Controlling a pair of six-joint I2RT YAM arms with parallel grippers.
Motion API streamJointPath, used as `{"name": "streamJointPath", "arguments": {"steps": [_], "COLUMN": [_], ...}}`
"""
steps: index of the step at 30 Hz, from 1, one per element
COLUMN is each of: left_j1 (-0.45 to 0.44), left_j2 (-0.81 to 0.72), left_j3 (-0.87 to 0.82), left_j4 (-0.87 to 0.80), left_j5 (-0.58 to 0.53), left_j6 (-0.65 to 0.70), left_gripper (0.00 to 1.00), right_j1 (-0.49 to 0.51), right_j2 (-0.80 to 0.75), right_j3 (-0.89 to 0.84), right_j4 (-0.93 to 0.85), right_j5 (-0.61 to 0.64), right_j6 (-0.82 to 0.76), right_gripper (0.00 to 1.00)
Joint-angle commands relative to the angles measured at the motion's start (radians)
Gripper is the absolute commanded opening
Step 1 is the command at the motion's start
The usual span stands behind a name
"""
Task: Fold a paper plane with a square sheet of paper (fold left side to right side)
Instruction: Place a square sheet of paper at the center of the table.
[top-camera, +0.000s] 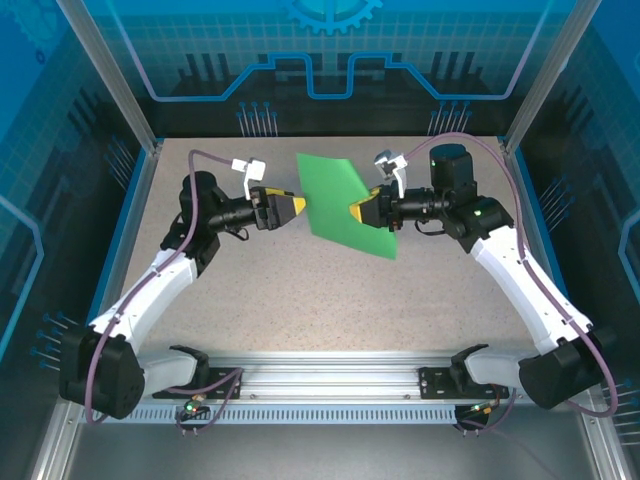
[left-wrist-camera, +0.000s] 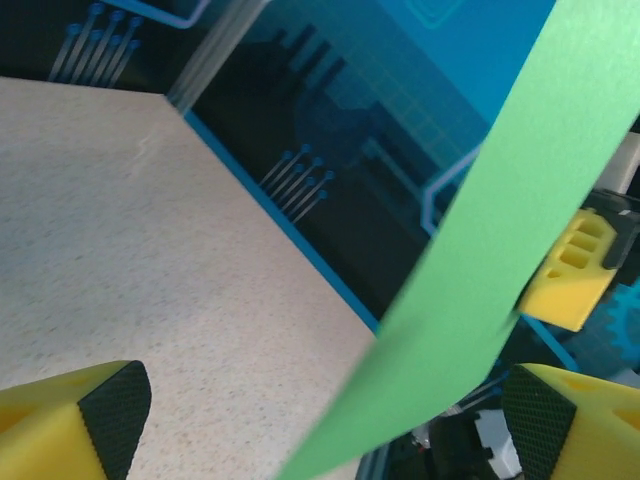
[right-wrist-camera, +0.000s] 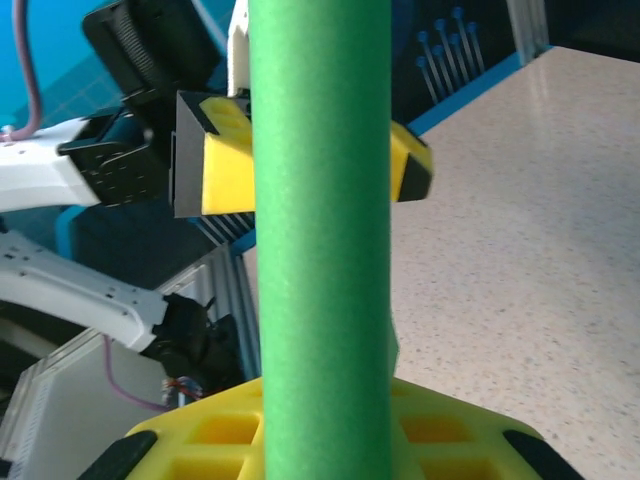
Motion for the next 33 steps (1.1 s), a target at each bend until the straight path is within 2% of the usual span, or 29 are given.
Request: {"name": "streamJointPath", "arguments": {"steps": [1,3,6,8,10,13,15,17,20,24,30,31,33], "left_j1": [-0.033,-0.051,-0.065,-0.068,-0.075,-0.081,-0.081,-0.082,-0.082,-0.085,-0.086,-0.086,-0.087], "left_j2": [0.013,0.021,0.030,0.032,0.029,0.025,0.032,0.054,0.113,0.176,0.279,0.303,0.347], "left_j3": [0.050,0.063,0.077,0.088,0.096,0.095,0.091,0.096,0.101,0.062,0.017,0.014,0.002], "left_j4": [0.070,0.070,0.048,0.014,-0.036,-0.092,-0.128,-0.191,-0.258,-0.273,-0.314,-0.327,-0.339], "left_j5": [0.096,0.107,0.110,0.103,0.088,0.054,0.017,-0.034,-0.046,-0.060,-0.120,-0.129,-0.163], "left_j6": [0.034,0.042,0.051,0.066,0.091,0.115,0.117,0.107,0.079,0.059,0.063,0.064,0.056], "left_gripper": [0.95,0.93,0.81,0.64,0.42,0.21,0.20,0.18,0.15,0.13,0.10,0.09,0.07], "right_j1": [-0.001,-0.001,-0.006,-0.014,-0.023,-0.035,-0.043,-0.047,-0.061,-0.068,-0.067,-0.066,-0.061], "right_j2": [-0.014,-0.013,-0.009,-0.004,-0.004,-0.013,-0.020,-0.025,-0.026,-0.013,0.038,0.048,0.084], "right_j3": [0.026,0.026,0.025,0.023,0.019,0.003,-0.014,-0.037,-0.089,-0.162,-0.265,-0.288,-0.328], "right_j4": [0.010,0.005,-0.015,-0.036,-0.059,-0.084,-0.098,-0.113,-0.113,-0.101,-0.042,-0.015,0.036], "right_j5": [-0.089,-0.062,-0.006,0.027,0.075,0.160,0.235,0.336,0.489,0.607,0.614,0.599,0.560], "right_j6": [0.011,0.012,0.010,0.009,0.011,0.013,0.014,0.012,0.028,0.065,0.150,0.181,0.235], "right_gripper": [0.23,0.23,0.23,0.25,0.31,0.41,0.48,0.58,0.73,0.88,0.92,0.90,0.81]}}
